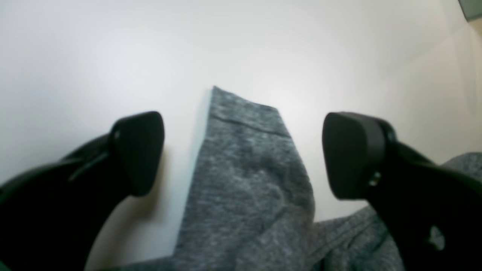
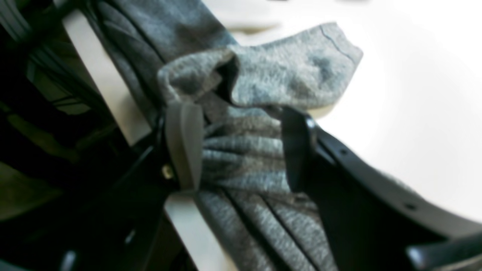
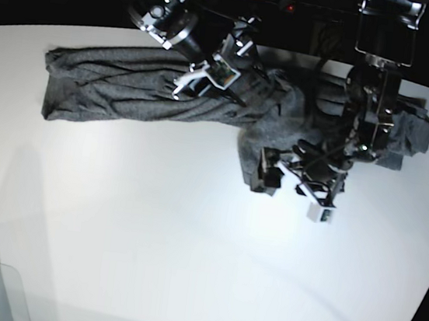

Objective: Layout the t-shirt on the table in an organized manner, then fold the t-shirt properly
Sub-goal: 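Grasp the sleeve end with the left gripper and tuck it onto the fold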

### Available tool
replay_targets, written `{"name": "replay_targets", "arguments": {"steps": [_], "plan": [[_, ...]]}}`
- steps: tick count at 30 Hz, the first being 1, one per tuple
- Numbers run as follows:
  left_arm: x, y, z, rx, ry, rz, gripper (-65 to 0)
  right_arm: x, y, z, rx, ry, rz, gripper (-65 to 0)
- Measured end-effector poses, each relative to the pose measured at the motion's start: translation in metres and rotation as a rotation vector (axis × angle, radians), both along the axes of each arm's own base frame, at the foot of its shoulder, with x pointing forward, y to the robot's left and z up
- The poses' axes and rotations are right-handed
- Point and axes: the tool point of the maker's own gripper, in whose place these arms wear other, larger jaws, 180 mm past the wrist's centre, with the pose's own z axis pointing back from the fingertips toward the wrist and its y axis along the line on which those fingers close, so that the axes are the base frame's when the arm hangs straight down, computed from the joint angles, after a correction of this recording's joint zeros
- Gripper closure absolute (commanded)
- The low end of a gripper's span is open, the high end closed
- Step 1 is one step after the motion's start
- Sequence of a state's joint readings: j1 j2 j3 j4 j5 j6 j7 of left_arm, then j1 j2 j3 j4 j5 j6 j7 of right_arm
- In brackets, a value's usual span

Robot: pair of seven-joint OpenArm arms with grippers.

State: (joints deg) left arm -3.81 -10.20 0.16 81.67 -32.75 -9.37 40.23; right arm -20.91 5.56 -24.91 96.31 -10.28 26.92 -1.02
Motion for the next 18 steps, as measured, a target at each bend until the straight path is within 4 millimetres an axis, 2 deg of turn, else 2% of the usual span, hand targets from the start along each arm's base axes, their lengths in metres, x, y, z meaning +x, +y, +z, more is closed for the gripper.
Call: {"name": "replay_targets", "arguments": {"steps": [4,8,12,14,16,18], "plan": [[-0.006,-0.015,-0.009,0.077,0.001,-0.052,-65.0,0.000,-0.006,0.000,-0.006,0.002,-0.019,-33.7],[-0.005,-0.011,-0.012,0.152,-0.006,-0.062,-65.0,0.004,-0.007,0.006,0.000,-0.016,-0.023,-33.7],[-0.005,-0.012,-0.014,0.173,-0.010,-0.063,-65.0,0.008,-0.018,0.002,-0.021,-0.015,-0.043,-33.7],[-0.005,-0.012,-0.017,0.173,-0.002,-0.061,-55.8,0.008,-0.018,0.002,-0.019,-0.017,-0.043,-33.7],[-0.009,-0.013,-0.030,0.167,0.038,-0.060,-45.0,0.011,-0.023,0.003,-0.024,-0.021,-0.057,-33.7],[-0.007,-0.013,-0.033,0.152,0.035,-0.054,-37.1,0.014,-0.026,0.007,-0.026,-0.033,-0.066,-33.7]]}}
